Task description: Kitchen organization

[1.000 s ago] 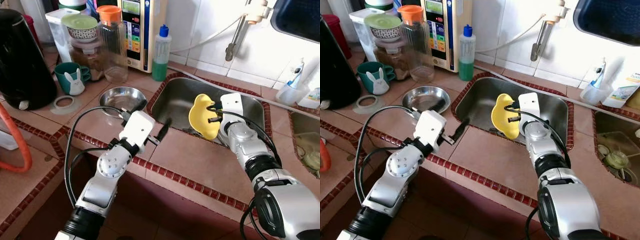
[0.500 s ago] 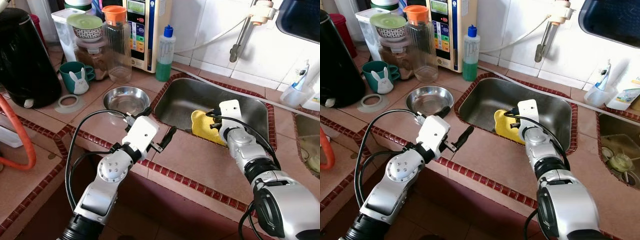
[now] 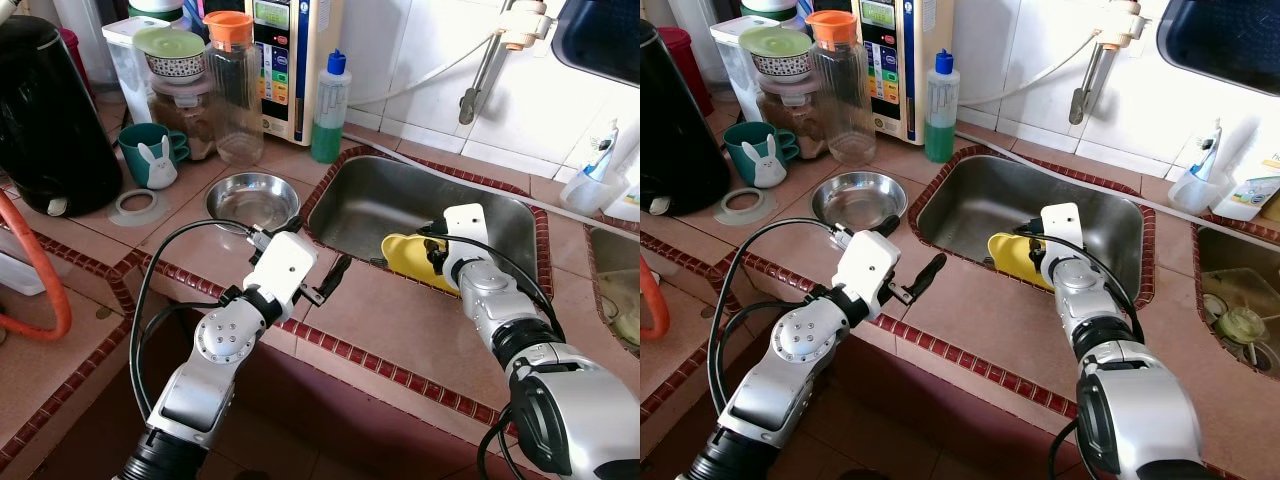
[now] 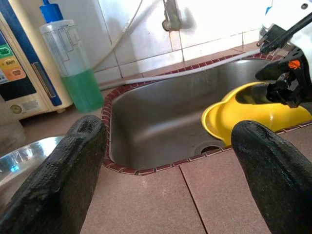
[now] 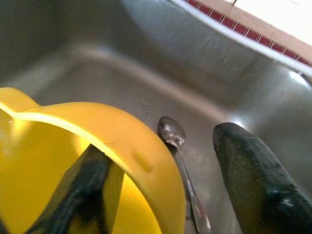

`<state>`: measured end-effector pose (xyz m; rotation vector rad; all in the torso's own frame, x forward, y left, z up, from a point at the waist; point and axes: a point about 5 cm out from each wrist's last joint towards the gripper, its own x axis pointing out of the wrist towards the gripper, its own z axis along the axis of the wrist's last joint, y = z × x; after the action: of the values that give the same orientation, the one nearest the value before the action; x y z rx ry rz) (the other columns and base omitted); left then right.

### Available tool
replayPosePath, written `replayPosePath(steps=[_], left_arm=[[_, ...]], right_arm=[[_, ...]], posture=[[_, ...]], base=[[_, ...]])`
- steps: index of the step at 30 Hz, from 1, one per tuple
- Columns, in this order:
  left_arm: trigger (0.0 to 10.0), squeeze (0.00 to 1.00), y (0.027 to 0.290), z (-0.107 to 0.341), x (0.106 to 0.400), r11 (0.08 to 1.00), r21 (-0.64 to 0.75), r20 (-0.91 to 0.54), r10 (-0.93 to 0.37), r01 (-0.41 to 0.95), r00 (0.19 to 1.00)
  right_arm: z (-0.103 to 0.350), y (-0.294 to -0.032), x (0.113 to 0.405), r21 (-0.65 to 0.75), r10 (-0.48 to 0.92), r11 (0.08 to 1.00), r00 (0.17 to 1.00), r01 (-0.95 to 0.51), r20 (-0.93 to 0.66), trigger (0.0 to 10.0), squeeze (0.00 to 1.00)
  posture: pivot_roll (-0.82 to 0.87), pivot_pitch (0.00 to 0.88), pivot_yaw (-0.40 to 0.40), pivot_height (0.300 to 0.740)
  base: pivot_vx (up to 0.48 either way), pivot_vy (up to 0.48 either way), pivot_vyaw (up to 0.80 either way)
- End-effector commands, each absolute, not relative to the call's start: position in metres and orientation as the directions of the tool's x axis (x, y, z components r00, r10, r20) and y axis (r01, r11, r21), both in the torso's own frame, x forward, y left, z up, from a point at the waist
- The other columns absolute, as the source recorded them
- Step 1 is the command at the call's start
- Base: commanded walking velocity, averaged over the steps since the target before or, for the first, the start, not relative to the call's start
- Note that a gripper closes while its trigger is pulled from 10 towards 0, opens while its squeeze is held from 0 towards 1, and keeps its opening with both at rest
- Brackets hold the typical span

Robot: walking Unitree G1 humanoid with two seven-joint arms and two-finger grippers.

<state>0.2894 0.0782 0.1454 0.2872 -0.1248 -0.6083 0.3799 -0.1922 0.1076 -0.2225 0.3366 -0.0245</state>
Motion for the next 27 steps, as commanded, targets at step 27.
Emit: replayPosePath(steps=[27], left_arm=[[10.0, 0.96, 0.074, 0.147, 0.289, 0.771, 0.322, 0.028, -0.588, 0.550, 0.808]], right_arm=[[0.115, -0.202, 0.383, 0.138, -0.047, 0.986, 0.949, 0.094, -0.313, 10.0, 1.00]], posture=[[0.38, 0.000, -0.079, 0.740]], base=[[0.000, 0.000, 0.00]])
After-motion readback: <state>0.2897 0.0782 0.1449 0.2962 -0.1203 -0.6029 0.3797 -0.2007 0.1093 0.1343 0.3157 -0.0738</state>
